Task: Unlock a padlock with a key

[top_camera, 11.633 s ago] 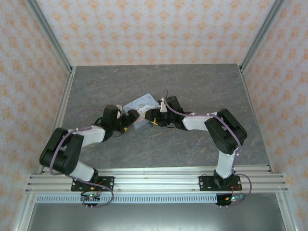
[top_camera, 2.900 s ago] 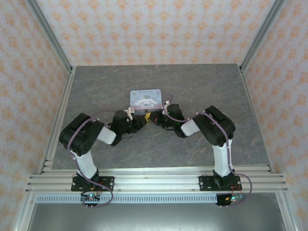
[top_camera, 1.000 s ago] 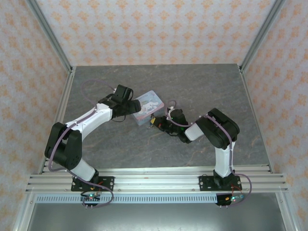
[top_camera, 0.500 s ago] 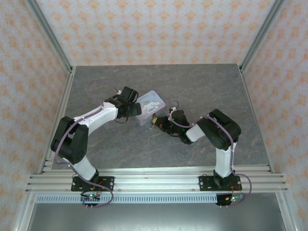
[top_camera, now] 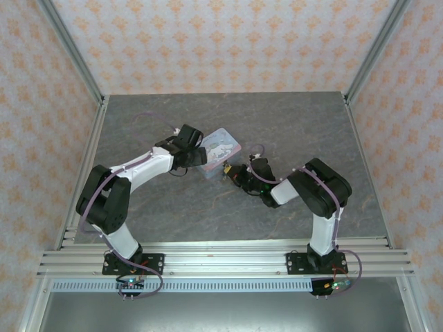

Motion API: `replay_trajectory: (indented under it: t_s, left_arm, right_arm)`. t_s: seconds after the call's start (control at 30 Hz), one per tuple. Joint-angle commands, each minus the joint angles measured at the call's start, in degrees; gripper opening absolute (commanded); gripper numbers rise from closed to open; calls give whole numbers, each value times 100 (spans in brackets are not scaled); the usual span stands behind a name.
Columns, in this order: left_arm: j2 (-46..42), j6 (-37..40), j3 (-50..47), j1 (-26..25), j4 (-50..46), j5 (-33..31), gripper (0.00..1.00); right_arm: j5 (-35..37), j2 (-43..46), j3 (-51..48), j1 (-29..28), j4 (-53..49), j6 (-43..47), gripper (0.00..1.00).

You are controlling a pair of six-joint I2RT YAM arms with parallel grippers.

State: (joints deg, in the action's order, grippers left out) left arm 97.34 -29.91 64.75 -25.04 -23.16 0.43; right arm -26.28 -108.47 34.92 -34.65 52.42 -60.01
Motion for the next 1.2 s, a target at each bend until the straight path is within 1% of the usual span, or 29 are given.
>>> replay_trajectory:
  t_s: [0.0, 0.17, 0.27, 0.33, 0.43, 0.57, 0.77, 0.9, 0.97, 1.07, 1.17]
  left_arm:
    - [476, 187, -236, 34, -792, -229, 73]
    - [598, 206, -226, 34, -813, -183, 68]
    - [677, 209, -214, 42, -822, -122, 65]
    - [733, 212, -216, 35, -809, -79, 63]
    - [803, 223, -194, 34, -794, -46, 62]
    - [864, 231, -191, 37, -771, -31, 61]
    - [909, 240, -155, 34, -787, -21, 60]
    - [975, 265, -120, 34, -809, -22, 58]
    - [996, 274, -125, 34, -798, -1, 58]
    - [1023, 273, -128, 34, -791, 9, 57]
    - [1032, 281, -151, 36, -787, 1, 57]
  right_arm:
    - [493, 56, -58, 167, -219, -187, 0]
    - [601, 46, 28, 247, -399, -109, 0]
    - [669, 16, -26, 389, -332, -109, 0]
    - [574, -24, -42, 512, -217, -94, 0]
    - [314, -61, 64, 641, -330, 29, 0]
    - [101, -76, 230, 676, -704, 260, 0]
    - [216, -52, 143, 778, -733, 295, 0]
    - [373, 30, 217, 935, -963, 374, 0]
    - [256, 19, 341, 1015, -1004, 414, 0]
    - [-83, -40, 725, 1030, -1427, 672, 0]
    - [38, 22, 830, 1038, -1804, 921, 0]
